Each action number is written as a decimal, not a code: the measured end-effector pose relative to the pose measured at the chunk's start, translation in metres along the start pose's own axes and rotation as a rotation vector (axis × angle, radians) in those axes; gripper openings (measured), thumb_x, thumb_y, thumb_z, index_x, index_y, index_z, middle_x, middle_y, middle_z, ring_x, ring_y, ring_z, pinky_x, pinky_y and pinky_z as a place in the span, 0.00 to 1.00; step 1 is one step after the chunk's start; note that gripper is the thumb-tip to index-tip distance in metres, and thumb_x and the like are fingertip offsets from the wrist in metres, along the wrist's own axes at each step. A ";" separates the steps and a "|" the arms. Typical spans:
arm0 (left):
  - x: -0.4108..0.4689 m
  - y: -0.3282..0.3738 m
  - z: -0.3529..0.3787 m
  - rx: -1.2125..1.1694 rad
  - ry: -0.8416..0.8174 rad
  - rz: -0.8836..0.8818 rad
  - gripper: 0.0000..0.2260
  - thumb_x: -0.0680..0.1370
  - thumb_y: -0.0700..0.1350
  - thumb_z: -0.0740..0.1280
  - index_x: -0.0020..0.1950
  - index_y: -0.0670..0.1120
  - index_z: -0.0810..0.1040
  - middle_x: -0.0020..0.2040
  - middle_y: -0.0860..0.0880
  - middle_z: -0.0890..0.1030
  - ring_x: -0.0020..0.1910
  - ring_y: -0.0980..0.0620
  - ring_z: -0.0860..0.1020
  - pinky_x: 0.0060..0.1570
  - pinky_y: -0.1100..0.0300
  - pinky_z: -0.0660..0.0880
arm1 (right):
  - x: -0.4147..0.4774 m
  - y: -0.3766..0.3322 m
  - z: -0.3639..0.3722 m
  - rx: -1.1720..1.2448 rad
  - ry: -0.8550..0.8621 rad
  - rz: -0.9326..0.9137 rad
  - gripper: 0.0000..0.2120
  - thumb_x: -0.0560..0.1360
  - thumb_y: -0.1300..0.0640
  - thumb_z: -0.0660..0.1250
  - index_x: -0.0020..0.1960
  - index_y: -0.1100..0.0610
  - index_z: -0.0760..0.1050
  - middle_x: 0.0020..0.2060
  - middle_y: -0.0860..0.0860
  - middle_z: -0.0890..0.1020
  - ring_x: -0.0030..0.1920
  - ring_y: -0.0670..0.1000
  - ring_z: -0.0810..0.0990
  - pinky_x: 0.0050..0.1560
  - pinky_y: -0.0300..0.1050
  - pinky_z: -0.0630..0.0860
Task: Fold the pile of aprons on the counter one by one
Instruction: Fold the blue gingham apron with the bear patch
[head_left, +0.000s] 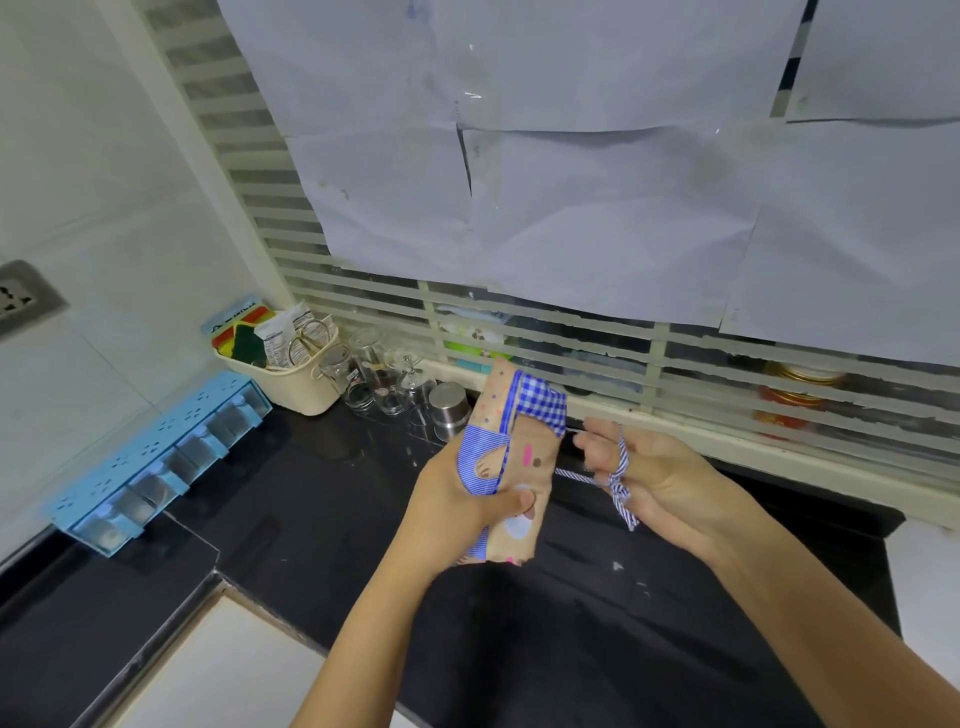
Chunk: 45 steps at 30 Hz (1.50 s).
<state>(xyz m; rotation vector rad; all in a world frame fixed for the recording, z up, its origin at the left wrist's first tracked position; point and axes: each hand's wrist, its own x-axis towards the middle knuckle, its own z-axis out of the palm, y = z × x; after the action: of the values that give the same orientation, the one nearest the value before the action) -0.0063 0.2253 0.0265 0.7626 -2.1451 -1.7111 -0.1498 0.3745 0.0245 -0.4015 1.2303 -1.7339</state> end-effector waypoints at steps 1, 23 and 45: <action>0.000 0.000 0.001 0.051 -0.009 0.021 0.19 0.68 0.36 0.76 0.54 0.52 0.78 0.46 0.55 0.85 0.45 0.57 0.83 0.43 0.64 0.78 | 0.000 0.000 0.001 -0.031 -0.042 -0.031 0.54 0.45 0.49 0.86 0.66 0.63 0.67 0.52 0.51 0.83 0.52 0.46 0.83 0.48 0.36 0.78; -0.003 0.000 0.043 1.051 -0.405 0.102 0.11 0.75 0.44 0.64 0.34 0.51 0.65 0.31 0.53 0.70 0.33 0.53 0.71 0.31 0.63 0.66 | -0.014 0.004 0.024 -1.453 -0.314 -0.235 0.37 0.60 0.38 0.77 0.66 0.35 0.68 0.50 0.38 0.63 0.53 0.41 0.63 0.51 0.32 0.67; -0.002 0.001 0.006 -0.710 -0.310 -0.305 0.07 0.72 0.33 0.68 0.49 0.33 0.76 0.25 0.43 0.77 0.22 0.51 0.78 0.29 0.61 0.77 | -0.031 0.003 0.014 -0.072 -0.180 -0.299 0.13 0.69 0.62 0.65 0.40 0.73 0.80 0.42 0.67 0.82 0.26 0.50 0.75 0.29 0.38 0.72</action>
<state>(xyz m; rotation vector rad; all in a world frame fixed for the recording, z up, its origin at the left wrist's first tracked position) -0.0078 0.2318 0.0265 0.6574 -1.4205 -2.6666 -0.1232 0.3921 0.0354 -0.8007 1.1485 -1.8586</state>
